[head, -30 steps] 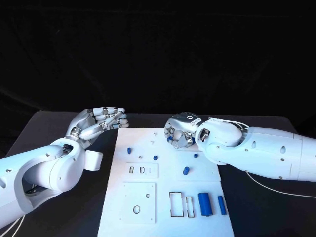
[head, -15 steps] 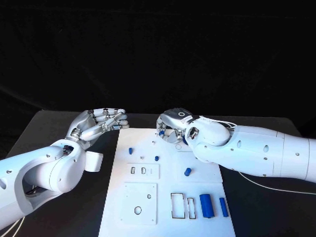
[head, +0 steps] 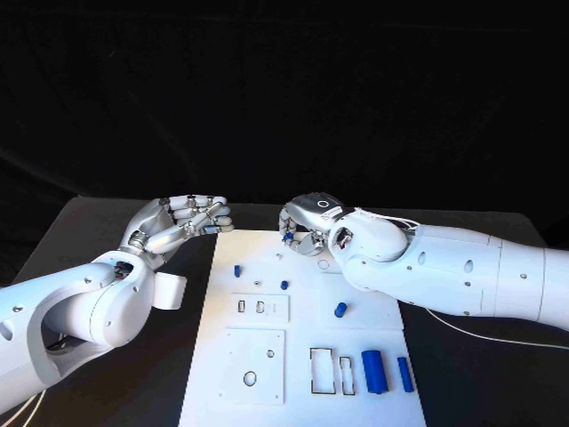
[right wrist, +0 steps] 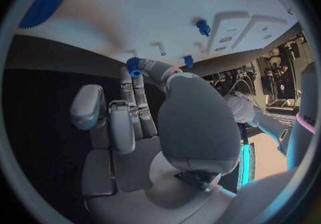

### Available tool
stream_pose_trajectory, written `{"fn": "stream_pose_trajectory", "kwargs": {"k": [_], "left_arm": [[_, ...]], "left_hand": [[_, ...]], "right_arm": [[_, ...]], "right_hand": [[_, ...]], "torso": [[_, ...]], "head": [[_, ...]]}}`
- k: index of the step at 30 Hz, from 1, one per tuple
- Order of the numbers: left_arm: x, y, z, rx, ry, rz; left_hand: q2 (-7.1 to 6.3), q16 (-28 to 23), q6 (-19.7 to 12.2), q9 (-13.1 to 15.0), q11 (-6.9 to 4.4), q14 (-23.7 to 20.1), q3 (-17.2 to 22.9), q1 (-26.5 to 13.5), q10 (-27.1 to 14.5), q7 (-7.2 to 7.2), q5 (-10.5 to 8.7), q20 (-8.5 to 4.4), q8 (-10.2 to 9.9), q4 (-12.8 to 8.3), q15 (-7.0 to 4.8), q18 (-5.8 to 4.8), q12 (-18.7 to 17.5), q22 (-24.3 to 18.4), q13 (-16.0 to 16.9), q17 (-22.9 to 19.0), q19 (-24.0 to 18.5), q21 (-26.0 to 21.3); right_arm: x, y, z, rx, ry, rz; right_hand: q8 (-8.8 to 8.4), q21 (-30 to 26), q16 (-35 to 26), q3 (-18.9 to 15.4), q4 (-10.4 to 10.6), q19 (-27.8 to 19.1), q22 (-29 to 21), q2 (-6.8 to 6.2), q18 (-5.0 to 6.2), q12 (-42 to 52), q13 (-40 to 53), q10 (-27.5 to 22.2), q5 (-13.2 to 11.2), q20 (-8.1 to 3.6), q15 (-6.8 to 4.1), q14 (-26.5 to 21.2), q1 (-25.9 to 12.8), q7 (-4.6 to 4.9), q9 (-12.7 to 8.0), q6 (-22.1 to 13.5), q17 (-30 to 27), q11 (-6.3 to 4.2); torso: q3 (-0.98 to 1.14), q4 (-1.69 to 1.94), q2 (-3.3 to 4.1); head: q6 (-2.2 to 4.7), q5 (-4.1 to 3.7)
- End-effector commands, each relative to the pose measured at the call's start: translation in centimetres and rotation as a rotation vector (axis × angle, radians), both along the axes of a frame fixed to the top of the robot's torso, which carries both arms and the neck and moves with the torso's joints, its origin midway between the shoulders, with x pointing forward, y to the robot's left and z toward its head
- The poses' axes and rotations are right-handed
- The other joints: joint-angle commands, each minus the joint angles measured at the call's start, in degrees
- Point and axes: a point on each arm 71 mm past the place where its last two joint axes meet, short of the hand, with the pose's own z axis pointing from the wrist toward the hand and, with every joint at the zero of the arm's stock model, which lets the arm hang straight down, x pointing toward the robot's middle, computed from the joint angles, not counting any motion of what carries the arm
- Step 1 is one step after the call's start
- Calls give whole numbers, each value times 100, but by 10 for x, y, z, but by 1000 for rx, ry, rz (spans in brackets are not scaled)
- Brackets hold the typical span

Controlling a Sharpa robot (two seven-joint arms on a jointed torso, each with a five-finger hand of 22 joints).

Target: Assemble the parts on the task board

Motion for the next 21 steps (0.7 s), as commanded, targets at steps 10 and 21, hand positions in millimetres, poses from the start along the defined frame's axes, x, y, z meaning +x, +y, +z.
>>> {"fn": "stream_pose_trajectory", "kwargs": {"k": [10, 21], "left_arm": [[-1, -3, 3, -7, -9, -25], [0, -2, 4, -9, -11, -20]], "left_hand": [[-45, -26, -2, -9, 27, -17, 34, 8, 18, 42, -18, 13, -24, 7, 18, 75, -40, -5, -4, 6, 13, -34], [-48, -32, -7, -11, 30, -22, 39, 11, 16, 45, -22, 15, -30, 1, 20, 75, -55, -11, -4, 11, 12, -40]], "right_arm": [[1, 7, -2, -12, 9, 11], [3, 8, -6, -16, 37, 17]], "right_hand": [[22, 6, 36, 98, -101, 5, -11, 116, -64, 25, 194, 198, 19, -17, -21, 315, 156, 13, 18, -15, 5, -188], [8, -11, 39, 101, -103, -31, -32, 87, -57, 3, 203, 172, 16, -9, -12, 311, 112, 20, 46, -55, -6, -178]], "torso": [[-5, 10, 21], [-7, 9, 21]], "head": [[1, 33], [-2, 40]]}}
